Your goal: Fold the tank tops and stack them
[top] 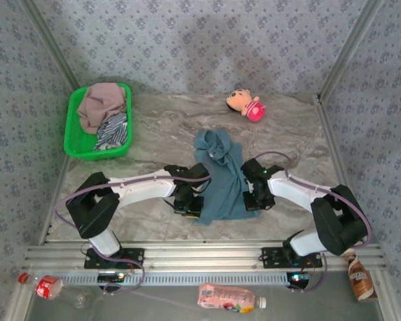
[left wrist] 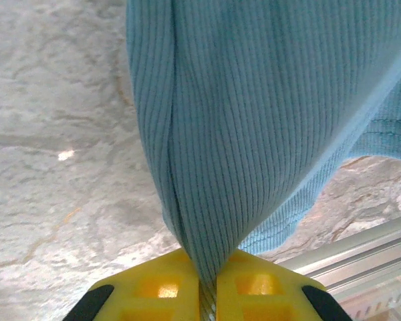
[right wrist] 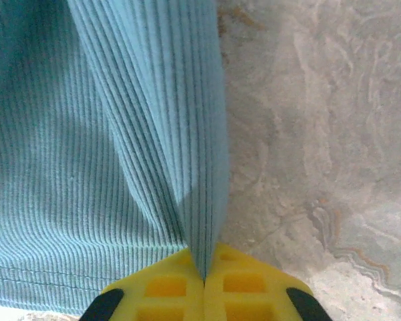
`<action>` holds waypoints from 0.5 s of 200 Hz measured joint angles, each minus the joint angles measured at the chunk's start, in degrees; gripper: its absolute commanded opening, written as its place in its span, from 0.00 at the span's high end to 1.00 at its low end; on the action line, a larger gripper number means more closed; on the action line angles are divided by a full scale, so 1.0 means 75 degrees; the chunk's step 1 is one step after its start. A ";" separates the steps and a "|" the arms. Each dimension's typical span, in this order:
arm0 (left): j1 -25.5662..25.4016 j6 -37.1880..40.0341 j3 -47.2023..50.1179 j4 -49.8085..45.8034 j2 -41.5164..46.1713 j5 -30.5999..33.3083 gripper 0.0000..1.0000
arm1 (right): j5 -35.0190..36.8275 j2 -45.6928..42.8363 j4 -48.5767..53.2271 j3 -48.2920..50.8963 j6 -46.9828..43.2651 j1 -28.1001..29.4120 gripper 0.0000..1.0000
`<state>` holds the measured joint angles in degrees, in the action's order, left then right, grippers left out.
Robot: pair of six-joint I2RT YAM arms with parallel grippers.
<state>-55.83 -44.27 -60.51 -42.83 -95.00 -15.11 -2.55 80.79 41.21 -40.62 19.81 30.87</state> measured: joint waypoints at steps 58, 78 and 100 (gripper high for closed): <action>0.0542 0.0125 0.0134 -0.0172 0.0431 0.0073 0.88 | -0.0032 -0.1241 0.0376 0.0050 0.0052 -0.0114 1.00; 0.0807 0.0195 0.0303 -0.0187 0.0431 0.0058 0.87 | -0.0029 -0.1647 0.0606 0.0044 0.0102 -0.0326 1.00; 0.1128 0.0283 0.0344 -0.0227 0.0431 0.0052 0.87 | -0.0023 -0.2145 0.0895 0.0000 0.0163 -0.0557 1.00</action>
<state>-47.37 -42.15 -57.93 -44.53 -91.77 -14.72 -2.72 64.71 47.92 -40.62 21.04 26.70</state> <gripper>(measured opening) 0.126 0.059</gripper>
